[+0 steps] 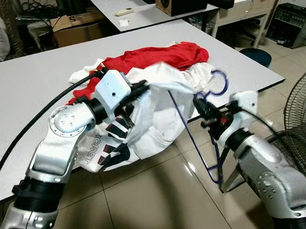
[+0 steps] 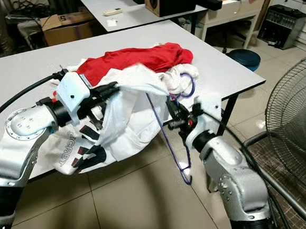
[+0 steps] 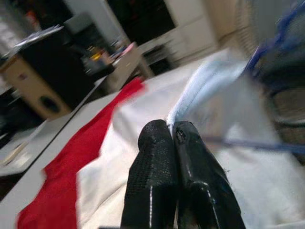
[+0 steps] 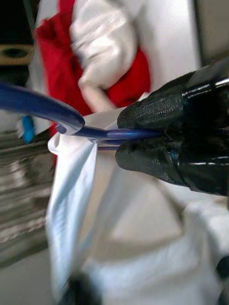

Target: Hang hanger

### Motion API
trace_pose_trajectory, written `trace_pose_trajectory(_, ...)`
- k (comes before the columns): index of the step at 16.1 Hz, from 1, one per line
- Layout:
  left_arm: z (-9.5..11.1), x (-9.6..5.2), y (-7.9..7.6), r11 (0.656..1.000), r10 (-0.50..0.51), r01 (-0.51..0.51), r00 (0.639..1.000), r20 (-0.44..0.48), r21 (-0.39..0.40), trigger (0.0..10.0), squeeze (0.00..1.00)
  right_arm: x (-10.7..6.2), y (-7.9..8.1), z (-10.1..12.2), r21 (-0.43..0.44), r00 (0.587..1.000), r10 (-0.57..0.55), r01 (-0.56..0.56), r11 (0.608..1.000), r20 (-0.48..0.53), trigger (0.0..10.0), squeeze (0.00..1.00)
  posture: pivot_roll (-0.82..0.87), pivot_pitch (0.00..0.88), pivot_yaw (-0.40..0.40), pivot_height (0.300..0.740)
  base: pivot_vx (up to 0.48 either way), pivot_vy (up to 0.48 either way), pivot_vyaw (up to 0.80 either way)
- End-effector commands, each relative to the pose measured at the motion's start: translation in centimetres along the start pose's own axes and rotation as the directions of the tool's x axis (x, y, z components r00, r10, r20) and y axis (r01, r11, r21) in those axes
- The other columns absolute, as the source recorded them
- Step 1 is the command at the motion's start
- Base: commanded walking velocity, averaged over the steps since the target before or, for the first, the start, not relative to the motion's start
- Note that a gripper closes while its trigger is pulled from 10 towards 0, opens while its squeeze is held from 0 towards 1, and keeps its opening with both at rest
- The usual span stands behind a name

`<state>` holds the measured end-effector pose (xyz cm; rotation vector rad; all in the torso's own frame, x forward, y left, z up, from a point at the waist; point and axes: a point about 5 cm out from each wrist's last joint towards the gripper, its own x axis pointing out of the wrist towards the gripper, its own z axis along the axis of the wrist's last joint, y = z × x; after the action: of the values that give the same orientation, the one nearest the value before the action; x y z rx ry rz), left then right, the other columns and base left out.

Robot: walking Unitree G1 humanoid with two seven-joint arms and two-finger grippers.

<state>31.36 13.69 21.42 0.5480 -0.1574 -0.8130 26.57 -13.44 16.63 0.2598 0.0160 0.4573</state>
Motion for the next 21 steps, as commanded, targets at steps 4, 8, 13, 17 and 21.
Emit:
trace_pose_trajectory(4, 0.4, 0.0, 1.2, 0.998, 0.049, -0.049, 0.999, 0.015, 0.034, 0.0, 0.0, 0.0, 0.7, 2.1, 0.08, 0.997, 0.062, -0.066, 0.995, 0.047, 10.0, 0.0, -0.03, 0.0, 0.022, 0.74, 0.0, 0.0, 0.0)
trace_pose_trajectory(8, -1.3, 0.8, 0.8, 1.0, 0.025, -0.024, 0.999, -0.039, 0.02, 10.0, 0.0, 0.7, 0.7, 2.0, 0.261, 0.991, 0.119, -0.129, 0.957, 0.054, 10.0, 0.0, -0.03, 0.0, 0.012, 0.74, 0.0, 0.0, 0.0)
trace_pose_trajectory(13, -6.0, 0.6, 3.7, 0.99, 0.135, -0.12, 0.949, -0.284, 0.069, 10.0, 1.0, 1.4, 0.0, 1.1, 0.388, 0.995, 0.091, -0.098, 0.917, 0.035, 10.0, 0.0, -0.02, 0.0, -0.001, 0.74, 0.0, 0.0, 0.0)
trace_pose_trajectory(17, -4.4, -0.2, 6.1, 0.971, 0.234, -0.238, 0.959, -0.159, -0.004, 10.0, 0.0, 1.5, -0.3, 0.8, 0.405, 0.997, 0.08, -0.079, 0.911, 0.015, 10.0, 0.0, -0.02, 0.0, 0.0, 0.74, 0.0, 0.0, 0.0)
trace_pose_trajectory(21, -0.8, -0.7, 4.1, 0.995, 0.032, -0.02, 0.991, 0.127, -0.093, 10.0, 0.0, 1.8, -0.5, 0.7, 0.416, 0.998, 0.064, -0.059, 0.907, 0.0, 10.0, 0.0, -0.03, 0.0, 0.004, 0.74, 0.0, 0.0, 0.0)
